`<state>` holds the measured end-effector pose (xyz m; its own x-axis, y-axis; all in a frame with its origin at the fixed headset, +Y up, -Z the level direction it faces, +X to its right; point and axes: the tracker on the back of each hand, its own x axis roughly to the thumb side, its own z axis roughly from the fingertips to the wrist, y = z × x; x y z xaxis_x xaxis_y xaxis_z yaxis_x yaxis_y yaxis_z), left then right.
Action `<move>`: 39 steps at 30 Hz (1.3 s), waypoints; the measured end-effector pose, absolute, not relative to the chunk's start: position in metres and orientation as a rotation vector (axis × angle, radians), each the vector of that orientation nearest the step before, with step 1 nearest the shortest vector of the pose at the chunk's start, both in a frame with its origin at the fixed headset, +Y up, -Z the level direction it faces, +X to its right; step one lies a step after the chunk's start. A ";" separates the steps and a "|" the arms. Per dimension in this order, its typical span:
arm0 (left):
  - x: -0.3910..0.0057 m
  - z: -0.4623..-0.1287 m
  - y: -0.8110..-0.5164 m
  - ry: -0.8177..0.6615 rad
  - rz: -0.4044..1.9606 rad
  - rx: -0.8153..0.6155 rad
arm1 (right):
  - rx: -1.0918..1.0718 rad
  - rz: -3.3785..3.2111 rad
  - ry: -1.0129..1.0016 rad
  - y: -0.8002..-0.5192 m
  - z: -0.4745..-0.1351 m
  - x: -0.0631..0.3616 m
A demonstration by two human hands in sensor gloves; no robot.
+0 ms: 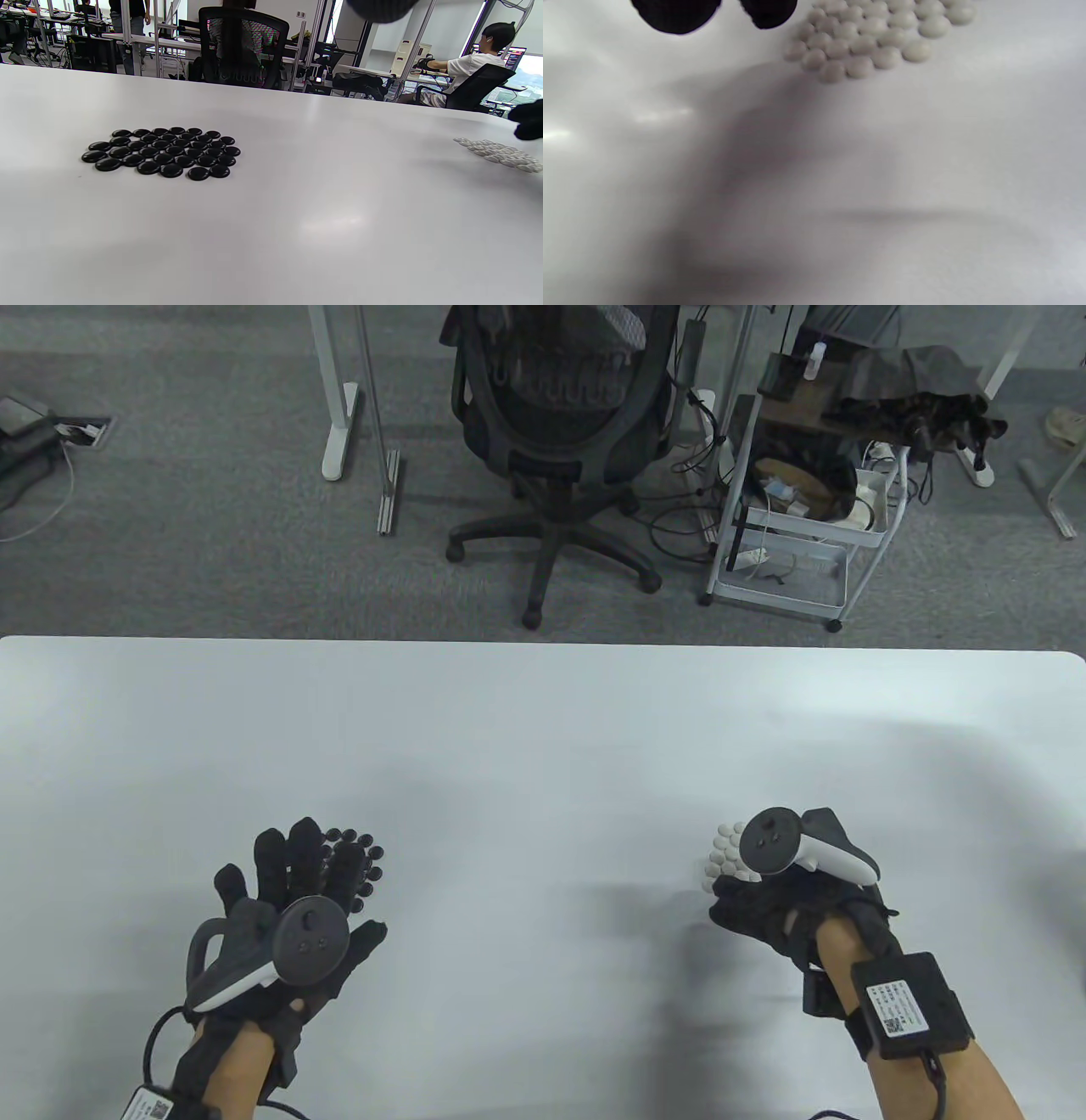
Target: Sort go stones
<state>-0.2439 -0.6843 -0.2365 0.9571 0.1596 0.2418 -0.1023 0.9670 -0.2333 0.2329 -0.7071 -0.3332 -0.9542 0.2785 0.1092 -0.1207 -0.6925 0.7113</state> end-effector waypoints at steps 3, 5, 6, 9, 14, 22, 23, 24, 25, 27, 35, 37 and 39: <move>-0.241 -0.236 -0.684 -0.275 0.124 -0.203 | 0.443 2.693 0.970 -0.681 -0.323 0.221; -0.240 -0.236 -0.684 -0.280 0.120 -0.192 | 0.566 2.730 0.790 -0.665 -0.312 0.213; -0.239 -0.236 -0.684 -0.282 0.117 -0.188 | 0.592 2.738 0.735 -0.661 -0.309 0.210; -0.238 -0.235 -0.684 -0.260 0.096 -0.186 | 0.678 2.750 0.570 -0.653 -0.295 0.204; -0.235 -0.234 -0.686 -0.282 0.111 -0.174 | 0.741 2.796 0.312 -0.653 -0.280 0.205; -0.224 -0.230 -0.686 -0.318 0.083 -0.168 | 0.692 2.794 0.198 -0.680 -0.274 0.226; -0.223 -0.230 -0.687 -0.320 0.082 -0.167 | 0.690 2.802 0.195 -0.684 -0.275 0.228; -0.222 -0.230 -0.687 -0.325 0.080 -0.169 | 0.682 2.807 0.201 -0.688 -0.275 0.230; -0.222 -0.230 -0.688 -0.327 0.077 -0.172 | 0.676 2.803 0.211 -0.691 -0.276 0.230; -0.222 -0.230 -0.688 -0.330 0.071 -0.176 | 0.663 2.811 0.241 -0.696 -0.278 0.230; -0.220 -0.233 -0.693 -0.332 0.053 -0.213 | 0.655 2.923 0.264 -0.708 -0.278 0.235; -0.219 -0.234 -0.694 -0.332 0.046 -0.218 | 0.651 2.930 0.272 -0.711 -0.277 0.237; -0.219 -0.235 -0.695 -0.335 0.047 -0.227 | 0.637 2.937 0.283 -0.712 -0.277 0.239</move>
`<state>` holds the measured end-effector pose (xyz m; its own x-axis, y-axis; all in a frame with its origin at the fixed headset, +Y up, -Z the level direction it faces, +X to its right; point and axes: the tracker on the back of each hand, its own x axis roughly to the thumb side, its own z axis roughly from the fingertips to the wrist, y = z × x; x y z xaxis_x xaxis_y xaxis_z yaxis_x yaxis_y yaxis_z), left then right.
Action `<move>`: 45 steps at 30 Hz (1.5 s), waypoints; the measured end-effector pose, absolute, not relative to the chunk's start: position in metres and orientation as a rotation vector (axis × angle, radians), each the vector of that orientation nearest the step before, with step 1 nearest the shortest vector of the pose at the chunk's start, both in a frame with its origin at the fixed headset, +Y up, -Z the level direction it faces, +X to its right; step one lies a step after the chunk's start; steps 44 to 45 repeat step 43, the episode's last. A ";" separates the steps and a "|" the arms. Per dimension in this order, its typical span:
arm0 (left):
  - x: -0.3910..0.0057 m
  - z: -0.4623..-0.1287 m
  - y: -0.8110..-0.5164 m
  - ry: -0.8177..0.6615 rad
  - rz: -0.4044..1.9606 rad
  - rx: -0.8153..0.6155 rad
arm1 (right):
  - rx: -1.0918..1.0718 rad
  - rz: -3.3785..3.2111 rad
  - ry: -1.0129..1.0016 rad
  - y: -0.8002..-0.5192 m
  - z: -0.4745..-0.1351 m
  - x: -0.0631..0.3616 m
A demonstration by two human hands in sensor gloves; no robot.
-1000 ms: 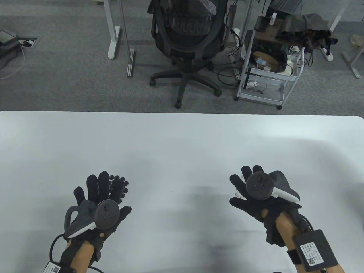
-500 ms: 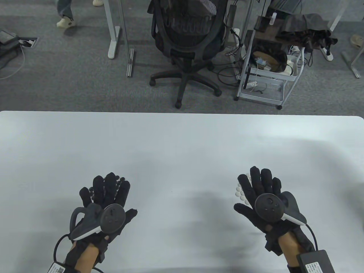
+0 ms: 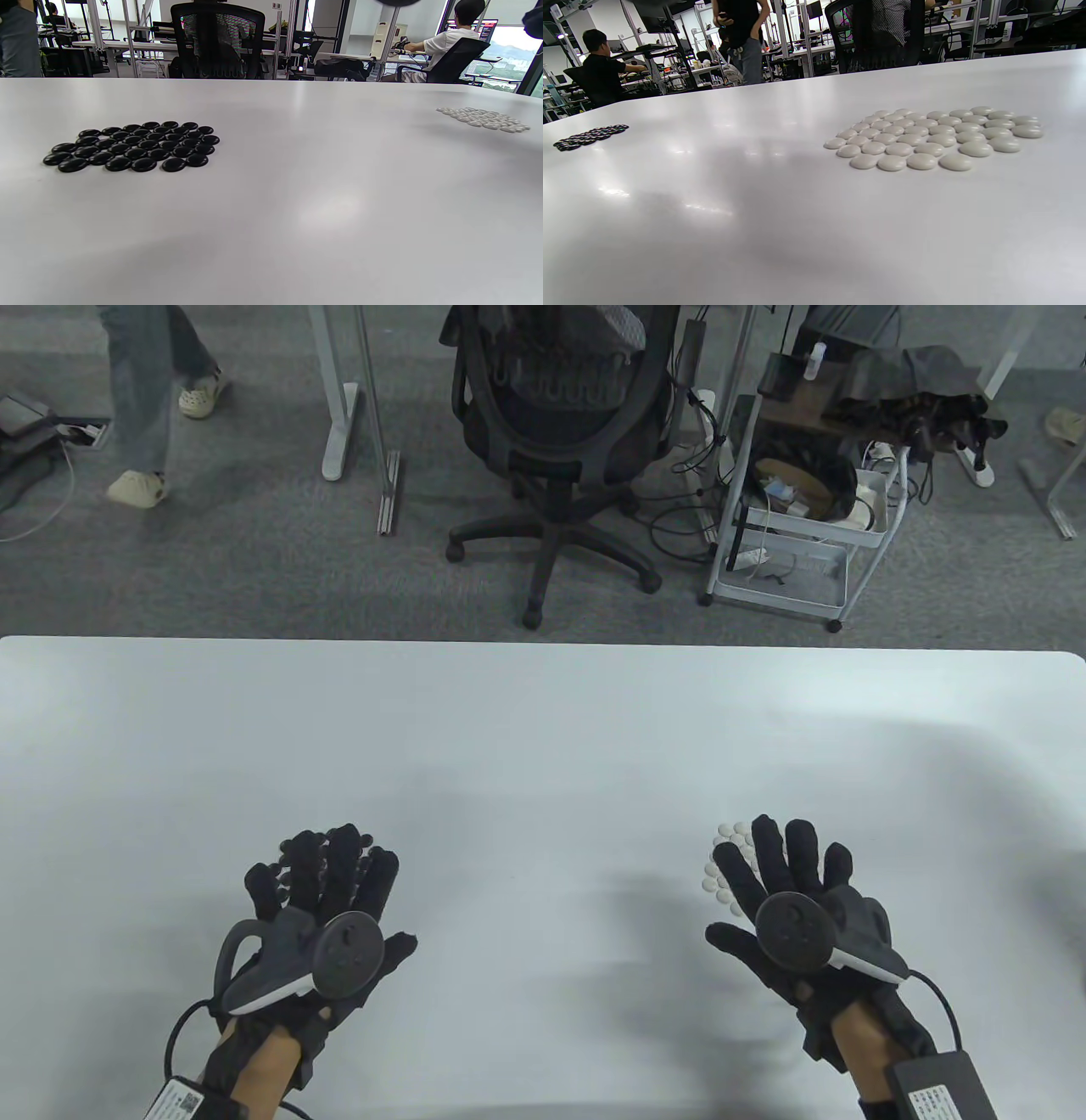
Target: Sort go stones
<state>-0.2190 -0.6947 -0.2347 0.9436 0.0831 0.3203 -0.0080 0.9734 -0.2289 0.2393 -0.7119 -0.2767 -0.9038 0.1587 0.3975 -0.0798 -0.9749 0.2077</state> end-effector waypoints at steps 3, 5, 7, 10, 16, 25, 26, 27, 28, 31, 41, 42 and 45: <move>-0.218 -0.235 -0.695 -0.342 0.045 -0.237 | 0.624 2.930 0.312 -0.716 -0.275 0.240; -0.217 -0.235 -0.695 -0.345 0.041 -0.236 | 0.624 2.932 0.325 -0.717 -0.274 0.240; -0.217 -0.235 -0.696 -0.348 0.038 -0.238 | 0.624 2.939 0.332 -0.718 -0.273 0.240; -0.215 -0.235 -0.696 -0.354 0.032 -0.242 | 0.626 2.941 0.336 -0.719 -0.273 0.239; -0.214 -0.235 -0.697 -0.360 0.029 -0.243 | 0.604 2.958 0.348 -0.718 -0.273 0.241; -0.213 -0.235 -0.698 -0.354 0.024 -0.250 | 0.602 2.940 0.353 -0.719 -0.274 0.242; -0.213 -0.235 -0.698 -0.353 0.026 -0.252 | 0.602 2.940 0.356 -0.719 -0.274 0.242; -0.213 -0.235 -0.699 -0.351 0.029 -0.256 | 0.603 2.938 0.363 -0.720 -0.274 0.242; -0.213 -0.235 -0.699 -0.350 0.031 -0.258 | 0.601 2.941 0.366 -0.720 -0.274 0.242; -0.213 -0.235 -0.699 -0.348 0.030 -0.261 | 0.599 2.947 0.368 -0.720 -0.274 0.241; -0.214 -0.235 -0.699 -0.346 0.031 -0.262 | 0.588 2.947 0.380 -0.722 -0.274 0.241; -0.214 -0.235 -0.699 -0.341 0.027 -0.267 | 0.587 2.948 0.381 -0.722 -0.274 0.241; -0.214 -0.235 -0.699 -0.340 0.026 -0.270 | 0.587 2.948 0.381 -0.722 -0.273 0.241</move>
